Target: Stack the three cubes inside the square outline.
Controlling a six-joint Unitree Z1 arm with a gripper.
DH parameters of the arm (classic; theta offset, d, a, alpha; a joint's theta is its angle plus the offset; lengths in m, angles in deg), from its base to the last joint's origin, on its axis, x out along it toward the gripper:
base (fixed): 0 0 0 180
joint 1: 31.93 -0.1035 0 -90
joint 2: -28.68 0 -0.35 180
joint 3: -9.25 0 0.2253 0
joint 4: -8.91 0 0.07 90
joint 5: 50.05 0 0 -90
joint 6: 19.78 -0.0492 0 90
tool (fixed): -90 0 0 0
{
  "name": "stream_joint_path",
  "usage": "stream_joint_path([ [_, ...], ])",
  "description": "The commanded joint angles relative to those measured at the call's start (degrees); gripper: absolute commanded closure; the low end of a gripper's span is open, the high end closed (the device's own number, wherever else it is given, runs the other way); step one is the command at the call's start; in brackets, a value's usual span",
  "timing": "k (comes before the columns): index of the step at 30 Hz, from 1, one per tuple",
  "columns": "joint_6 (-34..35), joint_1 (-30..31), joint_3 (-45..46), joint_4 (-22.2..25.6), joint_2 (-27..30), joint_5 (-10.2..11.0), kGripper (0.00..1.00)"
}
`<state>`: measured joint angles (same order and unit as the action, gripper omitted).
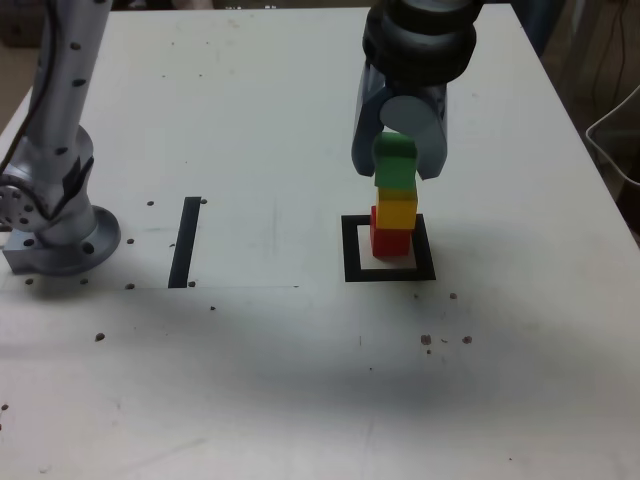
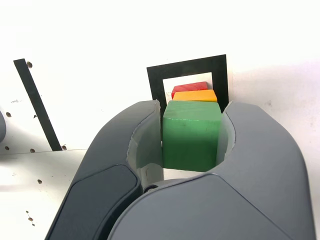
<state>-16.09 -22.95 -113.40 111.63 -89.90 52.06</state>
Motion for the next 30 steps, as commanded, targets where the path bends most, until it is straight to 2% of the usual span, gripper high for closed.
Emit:
stream_joint_path([
  [1, -0.11, -0.17, 0.06, 0.25, -0.27, -0.37, 0.66],
  [7, -0.56, -0.28, 0.28, 0.25, -0.33, -1.48, 0.43],
  [12, -0.93, -0.28, 0.66, 0.31, -0.07, -0.98, 0.14],
  [14, -0.93, -0.28, 0.69, 0.51, 0.20, -0.44, 0.05],
  [17, -0.80, -0.28, 0.74, 0.83, 0.66, 0.52, 0.01],
  [21, -0.67, -0.37, 0.86, 0.98, 0.97, 1.36, 0.01],
  [30, -0.68, -0.46, 1.19, 1.19, 1.23, 1.51, 0.01],
])
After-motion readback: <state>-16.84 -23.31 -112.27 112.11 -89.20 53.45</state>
